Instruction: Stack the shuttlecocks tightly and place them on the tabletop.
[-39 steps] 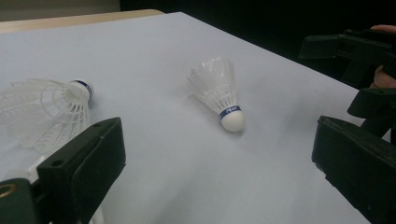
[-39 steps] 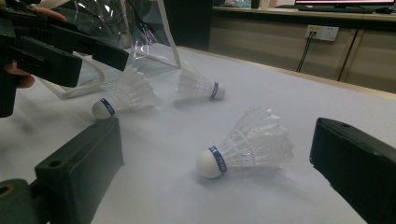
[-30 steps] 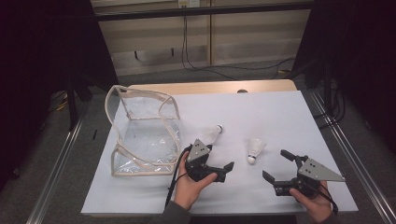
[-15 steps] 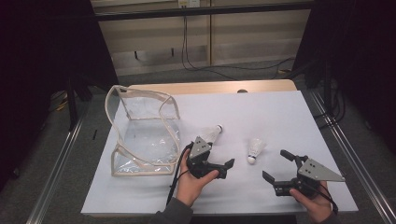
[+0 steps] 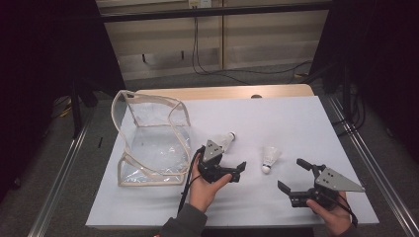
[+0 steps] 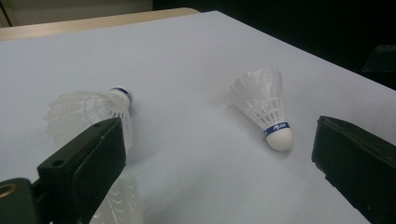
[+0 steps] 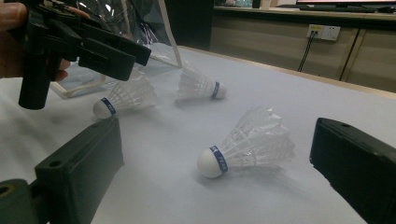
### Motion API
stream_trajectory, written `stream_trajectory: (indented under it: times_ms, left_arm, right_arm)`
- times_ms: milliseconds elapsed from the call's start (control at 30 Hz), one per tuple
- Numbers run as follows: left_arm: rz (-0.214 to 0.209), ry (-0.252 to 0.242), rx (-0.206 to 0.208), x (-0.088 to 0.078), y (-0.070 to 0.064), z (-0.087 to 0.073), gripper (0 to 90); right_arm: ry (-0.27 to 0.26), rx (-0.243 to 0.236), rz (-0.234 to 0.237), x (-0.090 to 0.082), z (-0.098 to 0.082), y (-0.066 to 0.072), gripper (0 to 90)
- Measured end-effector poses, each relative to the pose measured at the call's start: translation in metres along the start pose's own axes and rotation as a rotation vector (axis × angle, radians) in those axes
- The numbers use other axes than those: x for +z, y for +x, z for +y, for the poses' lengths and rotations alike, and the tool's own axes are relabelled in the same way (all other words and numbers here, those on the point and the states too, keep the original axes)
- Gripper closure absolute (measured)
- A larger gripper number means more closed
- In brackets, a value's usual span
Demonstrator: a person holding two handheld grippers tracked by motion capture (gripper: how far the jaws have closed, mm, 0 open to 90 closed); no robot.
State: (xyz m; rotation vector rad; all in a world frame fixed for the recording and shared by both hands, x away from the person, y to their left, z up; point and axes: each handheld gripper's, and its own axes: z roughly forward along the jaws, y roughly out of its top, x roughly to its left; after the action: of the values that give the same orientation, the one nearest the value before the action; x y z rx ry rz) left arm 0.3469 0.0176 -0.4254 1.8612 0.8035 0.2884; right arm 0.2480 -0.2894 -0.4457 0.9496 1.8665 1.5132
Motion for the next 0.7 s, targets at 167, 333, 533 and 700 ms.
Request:
stream_trajectory:
  times_ms: [167, 333, 533, 700]
  left_arm:
    - [0.036, 0.031, 0.008, 0.0051, 0.0039, -0.0016, 3.5]
    - [0.055, 0.051, 0.019, 0.0074, 0.0055, -0.0016, 4.6]
    - [0.085, 0.091, 0.033, 0.0079, 0.0050, -0.0023, 7.8]
    - [0.088, 0.103, 0.039, 0.0048, 0.0023, -0.0017, 9.9]
  right_arm:
    - [-0.002, -0.003, 0.001, -0.0002, 0.0001, -0.0002, 1.9]
    - [-0.003, -0.002, 0.004, -0.0001, 0.0000, -0.0003, 2.0]
    - [-0.001, 0.001, 0.006, 0.0000, 0.0000, 0.0004, 2.0]
    - [-0.003, 0.002, 0.008, 0.0003, 0.0000, 0.0005, 1.9]
